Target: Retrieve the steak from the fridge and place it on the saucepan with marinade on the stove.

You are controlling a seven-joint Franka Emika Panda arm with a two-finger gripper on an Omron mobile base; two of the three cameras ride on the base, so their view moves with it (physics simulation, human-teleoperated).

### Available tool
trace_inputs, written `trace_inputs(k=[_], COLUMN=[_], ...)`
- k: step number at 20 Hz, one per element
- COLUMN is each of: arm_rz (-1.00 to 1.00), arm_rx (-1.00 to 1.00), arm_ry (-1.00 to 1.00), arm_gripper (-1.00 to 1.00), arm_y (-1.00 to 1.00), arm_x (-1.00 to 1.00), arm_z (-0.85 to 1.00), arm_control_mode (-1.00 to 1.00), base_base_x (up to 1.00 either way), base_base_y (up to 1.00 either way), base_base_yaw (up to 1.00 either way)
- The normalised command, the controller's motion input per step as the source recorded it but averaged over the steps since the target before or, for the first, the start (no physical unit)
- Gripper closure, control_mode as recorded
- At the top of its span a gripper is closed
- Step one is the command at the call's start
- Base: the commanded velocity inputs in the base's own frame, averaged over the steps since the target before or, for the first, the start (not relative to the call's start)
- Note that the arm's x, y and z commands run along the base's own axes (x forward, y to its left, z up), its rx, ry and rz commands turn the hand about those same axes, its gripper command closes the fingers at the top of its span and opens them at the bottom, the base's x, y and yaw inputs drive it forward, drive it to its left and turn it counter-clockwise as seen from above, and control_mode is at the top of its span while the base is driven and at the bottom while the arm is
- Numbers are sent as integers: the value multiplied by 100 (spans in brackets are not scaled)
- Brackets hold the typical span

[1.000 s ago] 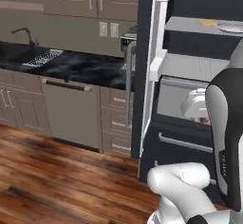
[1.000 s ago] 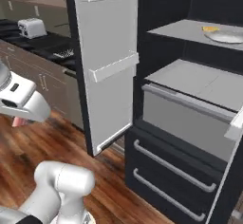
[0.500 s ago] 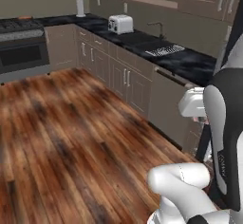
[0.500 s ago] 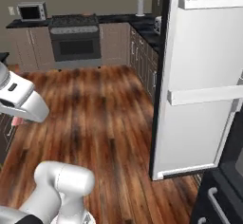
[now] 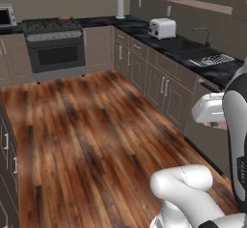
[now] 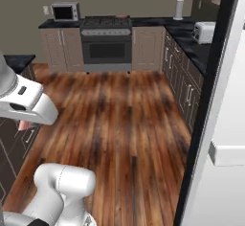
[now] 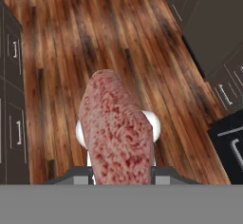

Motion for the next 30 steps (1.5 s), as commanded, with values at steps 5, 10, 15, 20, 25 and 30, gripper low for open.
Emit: trace_inputs(k=[5,10,15,20,25,30], arm_rz=[0,0,0,0,0,0], arm_rx=[0,0,0,0,0,0], arm_ry=[0,0,0,0,0,0], arm_gripper=[100,100,100,100,100,100], arm_y=[0,0,0,0,0,0], arm_x=[0,0,0,0,0,0], arm_z=[0,0,0,0,0,0], arm_control_mode=[100,100,100,100,100,100], base_base_x=[100,100,100,100,100,100], base_base_y=[48,39,5,0,0,0], base_base_yaw=[4,11,14,16,4,1])
